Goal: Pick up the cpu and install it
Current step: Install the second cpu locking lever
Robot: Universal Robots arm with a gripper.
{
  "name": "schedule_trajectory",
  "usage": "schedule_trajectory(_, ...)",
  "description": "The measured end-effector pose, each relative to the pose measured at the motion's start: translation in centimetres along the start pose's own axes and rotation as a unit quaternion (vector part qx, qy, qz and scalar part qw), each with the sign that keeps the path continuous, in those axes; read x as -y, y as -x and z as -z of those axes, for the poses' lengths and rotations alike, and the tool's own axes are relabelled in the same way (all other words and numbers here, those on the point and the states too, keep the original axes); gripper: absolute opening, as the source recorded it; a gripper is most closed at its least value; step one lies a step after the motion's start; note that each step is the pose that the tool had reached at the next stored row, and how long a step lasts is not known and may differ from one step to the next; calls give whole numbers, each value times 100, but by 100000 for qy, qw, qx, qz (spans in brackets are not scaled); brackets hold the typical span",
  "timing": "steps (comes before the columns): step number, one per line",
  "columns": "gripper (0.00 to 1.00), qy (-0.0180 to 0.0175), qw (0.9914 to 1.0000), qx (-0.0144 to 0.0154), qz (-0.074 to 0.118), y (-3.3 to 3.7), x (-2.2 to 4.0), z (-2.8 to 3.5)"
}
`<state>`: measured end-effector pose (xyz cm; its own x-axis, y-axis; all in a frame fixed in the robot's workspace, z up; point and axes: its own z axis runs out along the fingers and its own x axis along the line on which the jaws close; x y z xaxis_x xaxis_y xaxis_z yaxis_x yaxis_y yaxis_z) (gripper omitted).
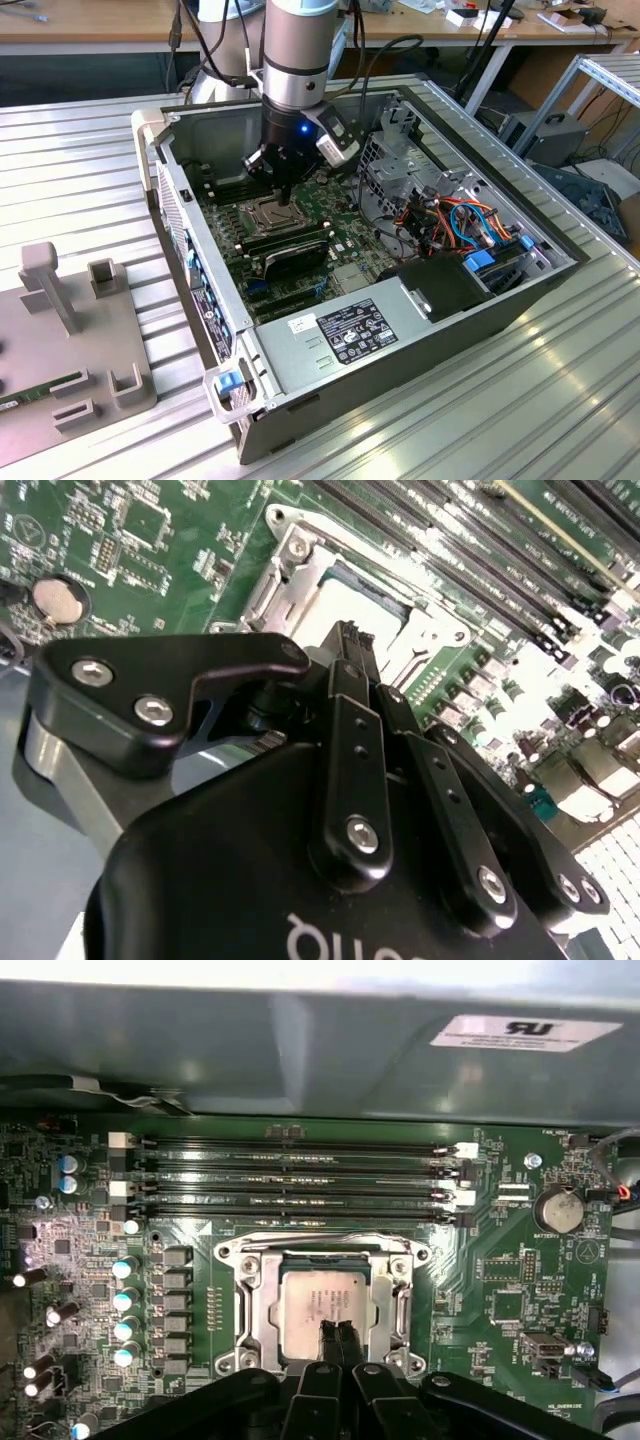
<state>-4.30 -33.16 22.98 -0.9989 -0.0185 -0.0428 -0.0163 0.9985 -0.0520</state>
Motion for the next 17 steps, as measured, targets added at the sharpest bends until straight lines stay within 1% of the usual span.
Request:
schedule_trajectory(3, 11, 4, 100000, -89, 9, 13, 36, -4)
schedule_trajectory(4, 11, 3, 100000, -125, 8, 13, 85, -7)
schedule_trajectory(5, 11, 9, 100000, -165, 13, 16, 107, -8)
schedule_trajectory(7, 11, 11, 99999, -357, 25, 33, 171, -12)
schedule_trajectory(8, 11, 11, 99999, -426, 31, 39, 191, -14)
schedule_trajectory(13, 11, 17, 99998, -638, 36, 63, 253, -18)
schedule_trajectory(17, 11, -7, 99998, -670, 40, 65, 261, -18)
